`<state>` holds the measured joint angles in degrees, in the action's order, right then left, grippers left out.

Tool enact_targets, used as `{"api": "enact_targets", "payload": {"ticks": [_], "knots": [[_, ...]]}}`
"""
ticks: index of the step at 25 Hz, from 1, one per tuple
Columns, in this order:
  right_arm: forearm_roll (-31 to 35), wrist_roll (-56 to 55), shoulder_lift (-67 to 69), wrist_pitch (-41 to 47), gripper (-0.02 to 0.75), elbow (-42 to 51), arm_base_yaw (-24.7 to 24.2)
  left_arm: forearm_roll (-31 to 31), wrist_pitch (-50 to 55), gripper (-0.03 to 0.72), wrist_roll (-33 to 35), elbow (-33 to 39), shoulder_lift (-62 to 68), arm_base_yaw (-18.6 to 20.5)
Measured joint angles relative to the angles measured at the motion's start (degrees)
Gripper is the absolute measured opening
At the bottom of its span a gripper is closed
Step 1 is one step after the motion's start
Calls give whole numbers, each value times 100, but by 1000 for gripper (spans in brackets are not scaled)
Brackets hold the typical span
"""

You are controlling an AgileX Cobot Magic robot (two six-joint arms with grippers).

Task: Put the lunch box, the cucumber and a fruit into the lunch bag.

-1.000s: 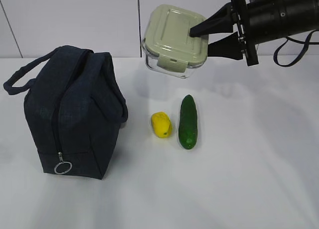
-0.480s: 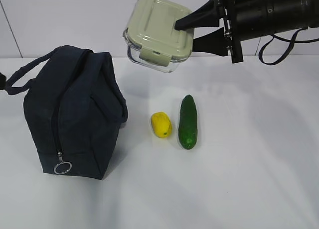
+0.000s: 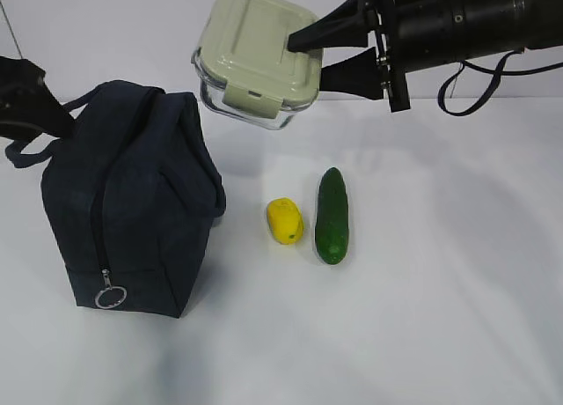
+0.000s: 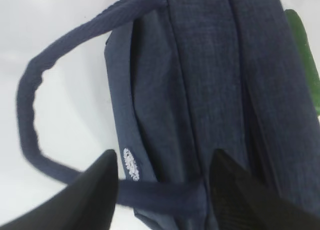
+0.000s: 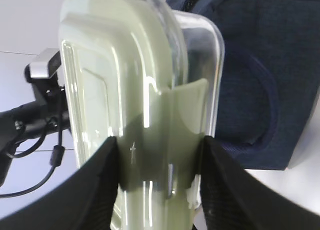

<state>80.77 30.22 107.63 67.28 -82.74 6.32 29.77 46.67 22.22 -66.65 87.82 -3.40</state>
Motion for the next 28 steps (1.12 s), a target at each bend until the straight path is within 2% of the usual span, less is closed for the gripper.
{"api": "enact_targets", "payload": {"ticks": [4,7,11,13,15,22,28], "knots": [[134,12,0,0,353,0,14,570,65,402,424,-99,480,0],[171,15,0,-10,353,0,17,816,89,347,609,-99,720,0],[171,24,0,-78,353,0,96,915,234,113,702,-142,810,0],[171,24,0,-143,353,0,194,1023,384,30,832,-221,810,0],[171,24,0,-184,353,0,300,1167,596,7,937,-370,810,0],[174,39,0,-469,353,0,444,1544,1304,0,987,-1111,824,0],[212,49,0,-690,353,0,560,1692,1533,0,994,-1372,824,-108]]}}
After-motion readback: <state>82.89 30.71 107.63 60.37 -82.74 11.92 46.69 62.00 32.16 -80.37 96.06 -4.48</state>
